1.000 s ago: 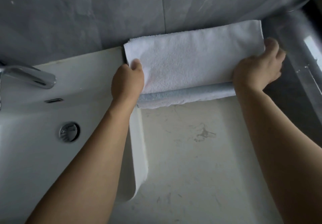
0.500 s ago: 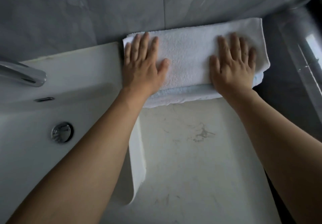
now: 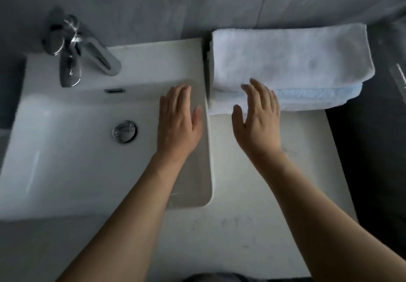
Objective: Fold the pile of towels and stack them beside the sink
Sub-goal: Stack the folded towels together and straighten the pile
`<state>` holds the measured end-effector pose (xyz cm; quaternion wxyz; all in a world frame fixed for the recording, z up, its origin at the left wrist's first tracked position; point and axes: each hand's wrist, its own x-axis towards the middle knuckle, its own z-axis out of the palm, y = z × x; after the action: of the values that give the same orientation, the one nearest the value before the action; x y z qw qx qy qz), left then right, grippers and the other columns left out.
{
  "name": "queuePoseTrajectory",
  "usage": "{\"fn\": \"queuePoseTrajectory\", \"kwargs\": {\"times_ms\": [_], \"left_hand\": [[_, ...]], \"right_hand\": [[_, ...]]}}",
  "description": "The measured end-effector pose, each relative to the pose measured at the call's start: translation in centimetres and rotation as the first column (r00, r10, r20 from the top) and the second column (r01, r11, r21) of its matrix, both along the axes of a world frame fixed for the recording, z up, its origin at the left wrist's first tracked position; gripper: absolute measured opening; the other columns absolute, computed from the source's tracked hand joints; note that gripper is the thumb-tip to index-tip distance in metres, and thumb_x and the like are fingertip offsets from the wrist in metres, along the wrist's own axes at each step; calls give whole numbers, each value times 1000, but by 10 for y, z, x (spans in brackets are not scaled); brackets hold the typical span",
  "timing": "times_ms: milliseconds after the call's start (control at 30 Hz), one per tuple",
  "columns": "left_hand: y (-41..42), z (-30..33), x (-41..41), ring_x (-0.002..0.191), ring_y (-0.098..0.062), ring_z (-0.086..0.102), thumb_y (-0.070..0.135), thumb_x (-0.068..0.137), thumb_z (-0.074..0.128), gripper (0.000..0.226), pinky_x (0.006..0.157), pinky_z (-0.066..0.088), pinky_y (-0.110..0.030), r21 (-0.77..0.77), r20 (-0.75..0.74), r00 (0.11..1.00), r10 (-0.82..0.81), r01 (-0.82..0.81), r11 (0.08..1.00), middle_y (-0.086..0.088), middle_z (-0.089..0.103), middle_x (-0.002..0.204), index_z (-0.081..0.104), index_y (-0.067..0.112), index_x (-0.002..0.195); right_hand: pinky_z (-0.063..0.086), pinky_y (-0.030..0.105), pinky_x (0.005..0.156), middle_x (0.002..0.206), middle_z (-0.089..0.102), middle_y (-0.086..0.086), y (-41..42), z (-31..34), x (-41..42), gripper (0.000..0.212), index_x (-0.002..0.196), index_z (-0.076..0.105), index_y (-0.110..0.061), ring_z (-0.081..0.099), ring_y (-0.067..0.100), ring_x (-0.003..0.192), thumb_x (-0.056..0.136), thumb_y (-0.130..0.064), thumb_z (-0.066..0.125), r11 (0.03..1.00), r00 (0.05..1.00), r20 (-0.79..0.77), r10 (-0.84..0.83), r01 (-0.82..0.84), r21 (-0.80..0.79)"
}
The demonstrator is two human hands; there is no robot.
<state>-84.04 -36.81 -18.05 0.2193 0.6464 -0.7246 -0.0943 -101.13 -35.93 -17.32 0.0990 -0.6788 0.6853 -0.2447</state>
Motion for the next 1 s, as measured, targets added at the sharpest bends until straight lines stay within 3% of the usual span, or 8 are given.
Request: {"fn": "queuePoseTrajectory", "kwargs": {"times_ms": [233, 500, 667, 800, 900, 967, 1000], "left_hand": [[49, 8, 112, 128, -39, 51, 10, 97, 55, 41, 109, 41, -47, -48, -112, 993, 32, -38, 998, -25, 54, 135, 52, -8, 134], [85, 15, 282, 129, -26, 49, 15, 100, 51, 37, 106, 32, -22, -36, -168, 982, 87, -94, 995, -14, 55, 138, 52, 2, 135], [101, 22, 367, 129, -26, 49, 15, 101, 51, 37, 106, 37, -27, -32, -196, 956, 220, -230, 973, -13, 55, 137, 53, 3, 135], [110, 18, 438, 124, -21, 51, 14, 100, 52, 37, 95, 32, -13, 53, -331, 813, 480, -492, 869, -11, 56, 135, 53, 7, 136], [104, 9, 504, 111, -13, 56, 13, 95, 53, 38, 83, 35, -6, 159, -419, 660, 624, -623, 766, -5, 60, 129, 56, 13, 133], [91, -2, 550, 102, -18, 61, 17, 89, 54, 34, 82, 44, -10, 298, -531, 450, 718, -694, 655, -7, 65, 119, 62, 14, 121], [81, -8, 571, 98, -25, 62, 18, 82, 54, 29, 85, 49, -21, 362, -585, 337, 737, -705, 610, -11, 67, 110, 65, 14, 108]], "right_hand": [[29, 48, 113, 139, 50, 15, 37, 8, 124, 43, 132, 53, -4, 44, 31, 131, 91, -17, 56, 988, 987, 62, 150, -149, -28], [33, 39, 111, 136, 52, 14, 76, 11, 295, 41, 129, 54, -3, 47, 31, 127, 88, -10, 54, 984, 967, 184, 174, -162, -77], [32, 30, 108, 132, 56, 12, 76, 23, 386, 39, 128, 55, -4, 50, 27, 125, 90, -9, 54, 960, 925, 259, 278, -269, -71], [35, 23, 102, 129, 57, 6, 65, 30, 470, 38, 127, 55, -9, 51, 22, 121, 89, -10, 53, 938, 814, 497, 300, -348, 4], [47, 34, 93, 124, 60, 3, 48, 26, 530, 42, 131, 52, -15, 57, 19, 108, 88, -16, 51, 882, 732, 681, -23, -305, 358], [47, 36, 73, 100, 60, 7, 34, 17, 565, 36, 123, 55, -9, 55, 22, 83, 88, -15, 49, 779, 604, 742, -291, -300, 551], [43, 35, 68, 89, 54, 8, 26, 13, 579, 28, 114, 57, -5, 50, 21, 76, 88, -13, 49, 751, 553, 745, -372, -292, 592]]}}
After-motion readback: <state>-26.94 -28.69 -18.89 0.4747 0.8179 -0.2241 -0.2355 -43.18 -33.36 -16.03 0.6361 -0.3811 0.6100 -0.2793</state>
